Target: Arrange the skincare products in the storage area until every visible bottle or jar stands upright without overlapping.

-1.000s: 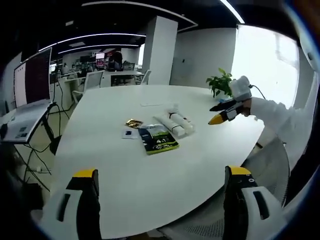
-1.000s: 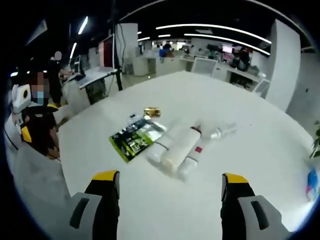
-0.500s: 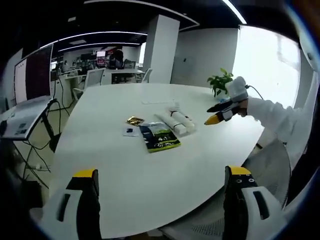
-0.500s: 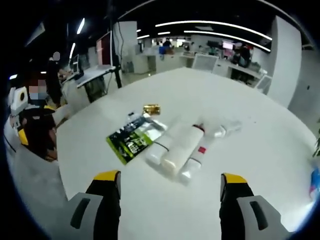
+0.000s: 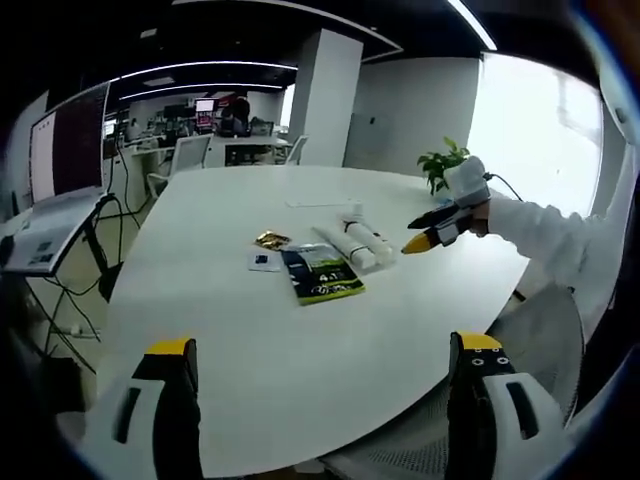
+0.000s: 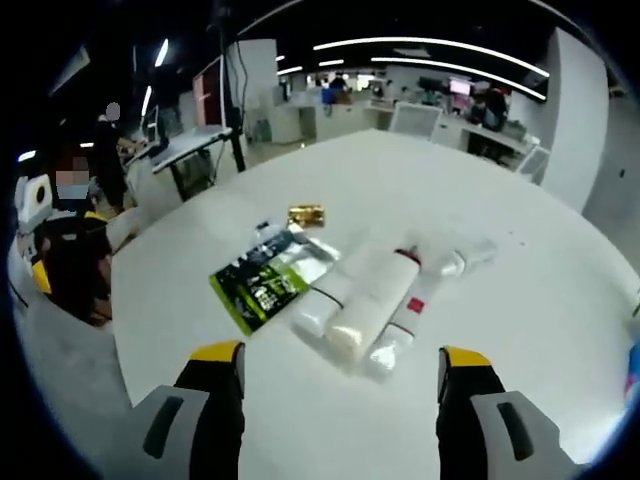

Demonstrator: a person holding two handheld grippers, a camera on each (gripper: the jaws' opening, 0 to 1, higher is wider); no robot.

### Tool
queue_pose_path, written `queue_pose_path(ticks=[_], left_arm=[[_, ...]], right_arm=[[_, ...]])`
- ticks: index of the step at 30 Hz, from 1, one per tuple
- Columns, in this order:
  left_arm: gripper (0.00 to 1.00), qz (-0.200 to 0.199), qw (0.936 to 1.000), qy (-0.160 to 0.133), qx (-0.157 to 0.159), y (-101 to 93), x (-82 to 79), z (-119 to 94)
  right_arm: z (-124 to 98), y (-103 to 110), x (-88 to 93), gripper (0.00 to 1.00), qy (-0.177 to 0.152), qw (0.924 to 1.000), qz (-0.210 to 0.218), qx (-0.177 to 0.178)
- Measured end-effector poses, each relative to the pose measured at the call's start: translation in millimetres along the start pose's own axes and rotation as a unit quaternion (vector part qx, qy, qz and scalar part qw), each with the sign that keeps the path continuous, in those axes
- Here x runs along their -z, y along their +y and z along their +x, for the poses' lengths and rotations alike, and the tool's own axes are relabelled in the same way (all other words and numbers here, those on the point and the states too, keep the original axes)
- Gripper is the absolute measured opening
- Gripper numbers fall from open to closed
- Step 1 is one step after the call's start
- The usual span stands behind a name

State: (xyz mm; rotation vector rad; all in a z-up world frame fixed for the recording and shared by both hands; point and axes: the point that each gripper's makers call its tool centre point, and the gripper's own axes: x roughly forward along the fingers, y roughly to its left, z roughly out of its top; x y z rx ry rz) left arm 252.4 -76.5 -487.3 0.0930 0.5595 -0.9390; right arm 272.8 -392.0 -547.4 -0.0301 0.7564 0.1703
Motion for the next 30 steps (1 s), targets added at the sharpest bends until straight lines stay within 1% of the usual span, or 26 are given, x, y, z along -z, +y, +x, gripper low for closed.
queue_pose_path(ticks=[8,10,18,22,30], left_arm=[[0.99,-0.008,1.0000,0.005,-0.001,3.2,5.4,0],[0.99,-0.011,0.9999,0.004,-0.002,3.6,5.4,0],[0.99,-0.017,0.9998,0.006,-0.003,5.7,8.6,3],[0.99,-0.021,0.9998,0.007,-0.003,7.6,10.6,4],[0.99,-0.026,0.9996,0.006,0.004,7.0,11.7,7]], right_arm=[[12,2,2.1,0.76,0.004,0.9999,0.009,-0.007],[13,6,2.5,0.75,0.005,0.9999,0.009,-0.008],[27,7,-1.2,0.72,0.002,0.9998,0.010,-0.016],[32,5,-1.9,0.70,0.003,0.9998,0.013,-0.016],[39,0,-3.9,0.63,0.003,0.9993,0.034,-0.011]])
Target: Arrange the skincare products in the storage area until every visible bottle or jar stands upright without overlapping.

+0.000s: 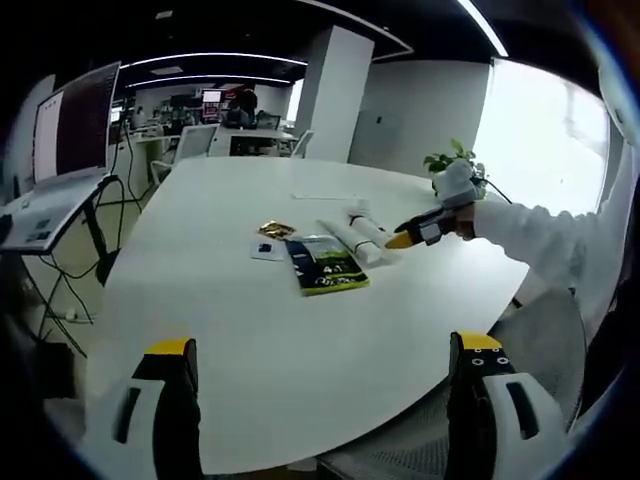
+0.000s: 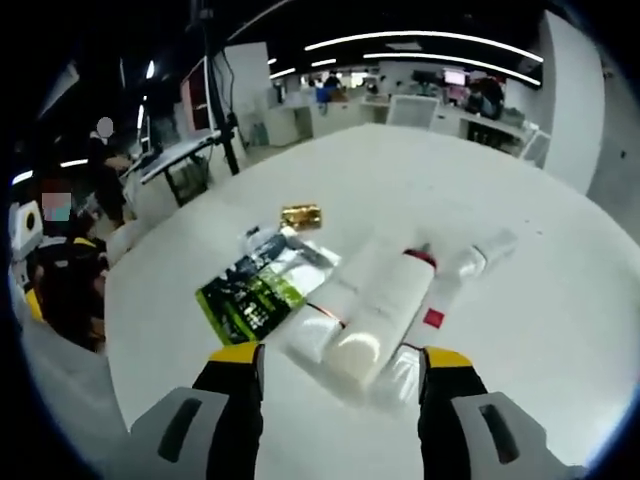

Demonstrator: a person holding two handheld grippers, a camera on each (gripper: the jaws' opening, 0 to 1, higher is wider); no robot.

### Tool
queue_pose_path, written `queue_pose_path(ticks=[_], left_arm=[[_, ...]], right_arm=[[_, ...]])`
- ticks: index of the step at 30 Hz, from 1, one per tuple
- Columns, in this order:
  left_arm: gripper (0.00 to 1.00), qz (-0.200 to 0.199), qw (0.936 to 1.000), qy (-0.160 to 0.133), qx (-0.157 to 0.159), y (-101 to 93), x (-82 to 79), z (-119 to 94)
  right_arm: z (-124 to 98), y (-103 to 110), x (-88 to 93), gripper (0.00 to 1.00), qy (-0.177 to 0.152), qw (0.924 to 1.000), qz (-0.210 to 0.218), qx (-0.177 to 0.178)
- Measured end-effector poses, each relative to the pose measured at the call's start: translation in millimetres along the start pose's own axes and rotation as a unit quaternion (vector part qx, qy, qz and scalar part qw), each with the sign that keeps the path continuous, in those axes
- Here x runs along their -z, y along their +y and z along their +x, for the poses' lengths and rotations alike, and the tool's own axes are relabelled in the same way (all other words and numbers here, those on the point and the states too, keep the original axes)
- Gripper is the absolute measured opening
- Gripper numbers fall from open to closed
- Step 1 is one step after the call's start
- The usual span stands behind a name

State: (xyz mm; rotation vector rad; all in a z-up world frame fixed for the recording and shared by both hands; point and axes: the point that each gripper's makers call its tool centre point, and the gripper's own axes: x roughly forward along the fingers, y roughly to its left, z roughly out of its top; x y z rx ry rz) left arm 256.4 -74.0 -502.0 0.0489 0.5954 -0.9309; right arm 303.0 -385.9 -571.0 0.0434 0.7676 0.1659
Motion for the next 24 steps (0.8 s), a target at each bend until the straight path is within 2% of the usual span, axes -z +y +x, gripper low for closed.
queue_pose_path(ticks=[12,24], left_arm=[[0.99,-0.003,0.9998,-0.001,0.018,-1.0,5.2,1],[0.99,-0.003,0.9996,-0.002,0.028,2.9,7.9,-5]], right_arm=[[10,-5,-3.4,0.55,0.007,0.9998,0.019,0.007],[20,-12,-2.5,0.43,0.024,0.9989,0.027,0.031]])
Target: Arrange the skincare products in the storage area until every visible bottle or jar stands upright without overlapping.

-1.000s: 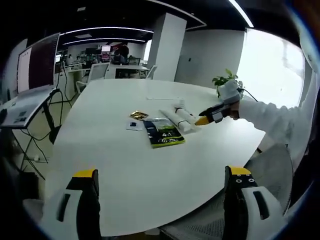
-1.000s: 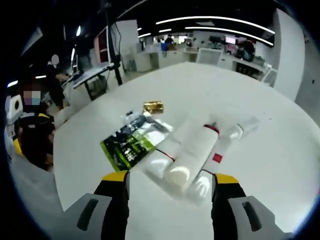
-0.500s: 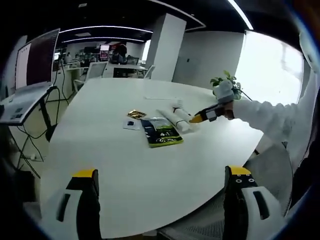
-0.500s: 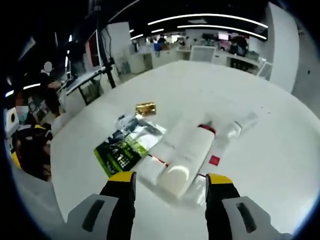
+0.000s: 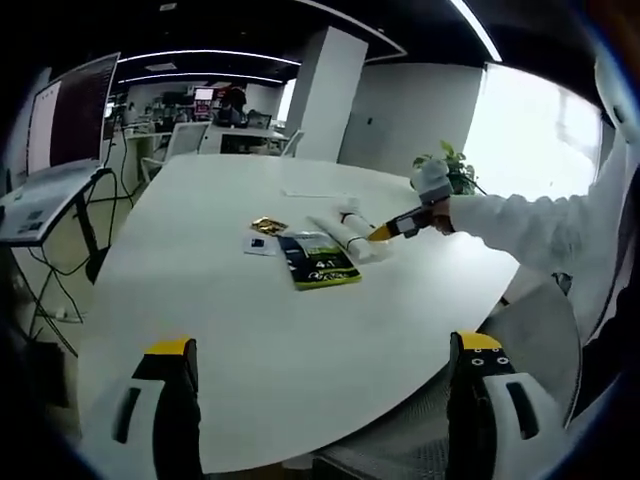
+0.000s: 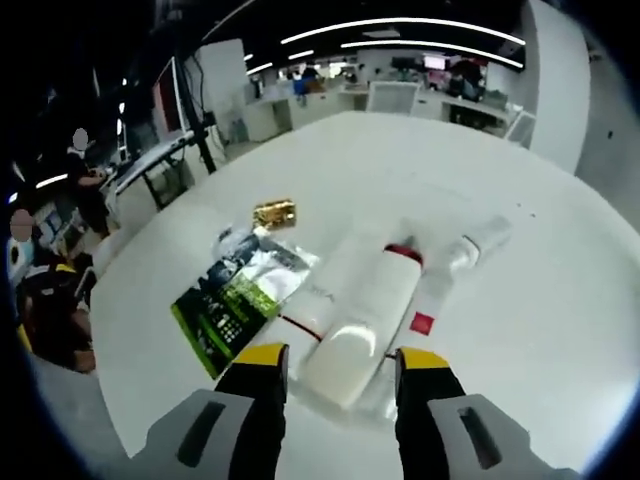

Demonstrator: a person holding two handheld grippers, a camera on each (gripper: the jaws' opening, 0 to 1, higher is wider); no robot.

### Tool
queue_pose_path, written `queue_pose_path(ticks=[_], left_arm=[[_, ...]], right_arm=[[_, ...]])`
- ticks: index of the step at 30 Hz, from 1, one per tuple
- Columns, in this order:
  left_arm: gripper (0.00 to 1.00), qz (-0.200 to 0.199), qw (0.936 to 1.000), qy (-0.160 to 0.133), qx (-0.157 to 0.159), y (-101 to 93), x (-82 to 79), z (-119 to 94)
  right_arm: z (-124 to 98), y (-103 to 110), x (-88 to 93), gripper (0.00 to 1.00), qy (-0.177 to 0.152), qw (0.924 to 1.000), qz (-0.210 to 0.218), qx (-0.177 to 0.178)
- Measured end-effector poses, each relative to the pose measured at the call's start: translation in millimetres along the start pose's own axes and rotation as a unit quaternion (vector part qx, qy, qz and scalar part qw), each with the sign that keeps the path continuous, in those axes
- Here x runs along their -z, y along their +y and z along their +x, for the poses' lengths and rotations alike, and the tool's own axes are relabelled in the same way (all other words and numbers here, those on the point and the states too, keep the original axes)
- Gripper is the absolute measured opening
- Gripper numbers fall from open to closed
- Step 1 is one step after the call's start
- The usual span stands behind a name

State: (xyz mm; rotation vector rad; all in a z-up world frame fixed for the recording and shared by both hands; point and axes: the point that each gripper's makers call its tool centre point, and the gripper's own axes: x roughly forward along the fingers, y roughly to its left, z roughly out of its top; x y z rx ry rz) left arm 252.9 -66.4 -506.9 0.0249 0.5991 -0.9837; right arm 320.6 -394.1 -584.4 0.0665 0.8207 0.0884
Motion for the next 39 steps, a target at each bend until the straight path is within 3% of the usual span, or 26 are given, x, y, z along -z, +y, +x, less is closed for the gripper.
queue_pose_path(ticks=[12,22,31,39], left_arm=[[0.99,-0.003,0.9999,-0.005,0.009,7.4,2.8,-7],[0.99,-0.010,0.9998,-0.008,0.018,10.9,7.6,-9],[0.99,-0.012,0.9993,-0.019,0.030,9.8,4.6,-6],[0.99,-0.014,0.9990,-0.023,0.037,5.6,5.4,-6]], right_arm=[[8,-6,-4.7,0.32,0.027,0.9984,-0.018,0.045],[11,-9,-2.7,0.31,0.066,0.9957,0.044,0.047],[18,-13,-2.5,0.33,0.084,0.9920,0.071,0.063],[21,-16,-2.4,0.33,0.096,0.9905,0.052,0.084]])
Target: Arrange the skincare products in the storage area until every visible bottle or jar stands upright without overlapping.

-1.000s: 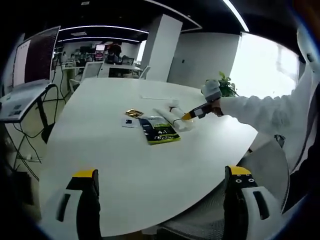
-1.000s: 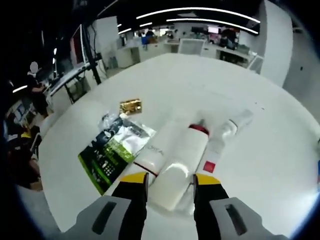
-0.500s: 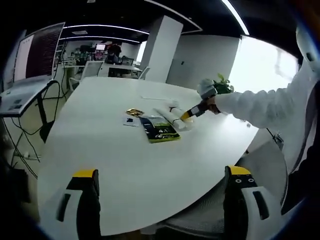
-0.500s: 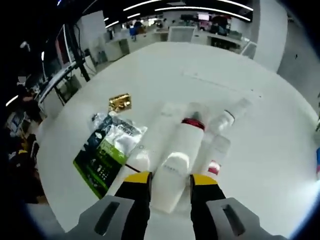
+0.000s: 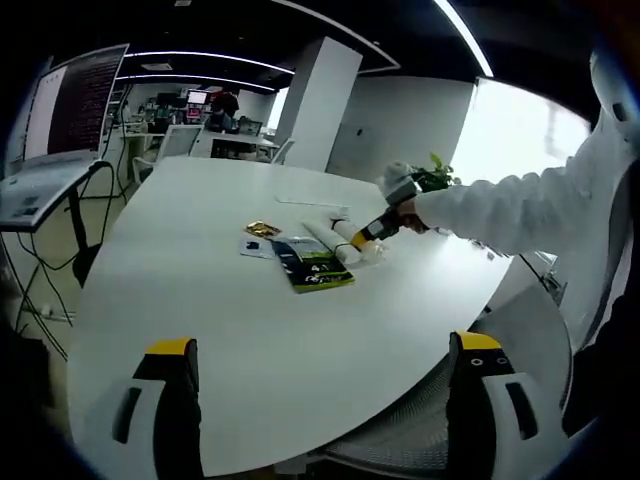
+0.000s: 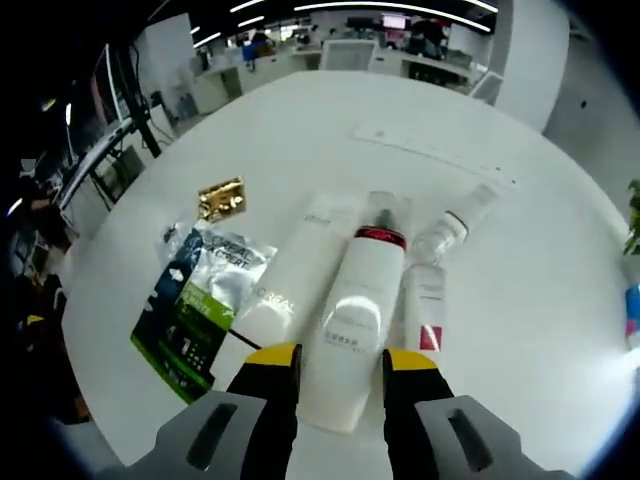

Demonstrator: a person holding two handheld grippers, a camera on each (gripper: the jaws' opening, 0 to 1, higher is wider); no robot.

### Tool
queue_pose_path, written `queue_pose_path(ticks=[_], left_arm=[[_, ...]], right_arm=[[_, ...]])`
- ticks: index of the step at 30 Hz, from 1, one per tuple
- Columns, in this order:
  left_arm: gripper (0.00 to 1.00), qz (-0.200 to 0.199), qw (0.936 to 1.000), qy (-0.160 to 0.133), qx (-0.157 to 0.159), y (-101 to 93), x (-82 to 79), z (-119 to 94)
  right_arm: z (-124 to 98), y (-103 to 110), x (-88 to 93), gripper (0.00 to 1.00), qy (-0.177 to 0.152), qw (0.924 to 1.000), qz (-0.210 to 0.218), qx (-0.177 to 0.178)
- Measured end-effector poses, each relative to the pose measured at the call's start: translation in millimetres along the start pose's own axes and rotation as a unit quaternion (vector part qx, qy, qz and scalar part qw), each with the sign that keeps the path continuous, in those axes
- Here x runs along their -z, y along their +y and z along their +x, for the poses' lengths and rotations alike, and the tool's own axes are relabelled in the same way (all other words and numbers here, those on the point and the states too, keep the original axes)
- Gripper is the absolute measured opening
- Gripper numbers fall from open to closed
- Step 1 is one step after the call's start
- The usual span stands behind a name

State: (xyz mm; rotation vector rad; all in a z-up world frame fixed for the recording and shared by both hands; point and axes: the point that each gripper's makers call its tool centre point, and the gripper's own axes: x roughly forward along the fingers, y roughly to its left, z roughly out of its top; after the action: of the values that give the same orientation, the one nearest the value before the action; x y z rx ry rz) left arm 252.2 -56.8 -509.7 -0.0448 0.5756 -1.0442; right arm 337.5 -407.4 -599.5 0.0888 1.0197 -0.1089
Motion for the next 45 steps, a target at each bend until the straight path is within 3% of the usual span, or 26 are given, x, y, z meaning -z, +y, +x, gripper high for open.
queue_pose_path(ticks=[8,15,28,34,45], left_arm=[[0.99,-0.003,1.0000,-0.003,-0.002,4.2,-0.7,-3],[0.98,-0.004,0.9999,-0.008,-0.006,4.4,-4.9,-5],[0.98,-0.004,0.9999,-0.007,-0.007,0.9,-8.2,-3],[0.98,-0.002,0.9999,-0.008,-0.008,-1.2,-11.0,-3],[0.98,0.007,0.9999,-0.004,-0.012,-9.1,-15.1,-3]], right_arm=[[9,-3,7.4,0.35,0.012,0.9995,-0.019,0.023],[11,-3,9.8,0.36,0.013,0.9996,-0.008,0.022],[15,-4,7.3,0.36,0.010,0.9994,-0.032,0.009],[16,-13,4.4,0.28,0.000,0.9997,-0.011,0.023],[23,-18,-2.0,0.24,-0.019,0.9998,-0.006,0.008]])
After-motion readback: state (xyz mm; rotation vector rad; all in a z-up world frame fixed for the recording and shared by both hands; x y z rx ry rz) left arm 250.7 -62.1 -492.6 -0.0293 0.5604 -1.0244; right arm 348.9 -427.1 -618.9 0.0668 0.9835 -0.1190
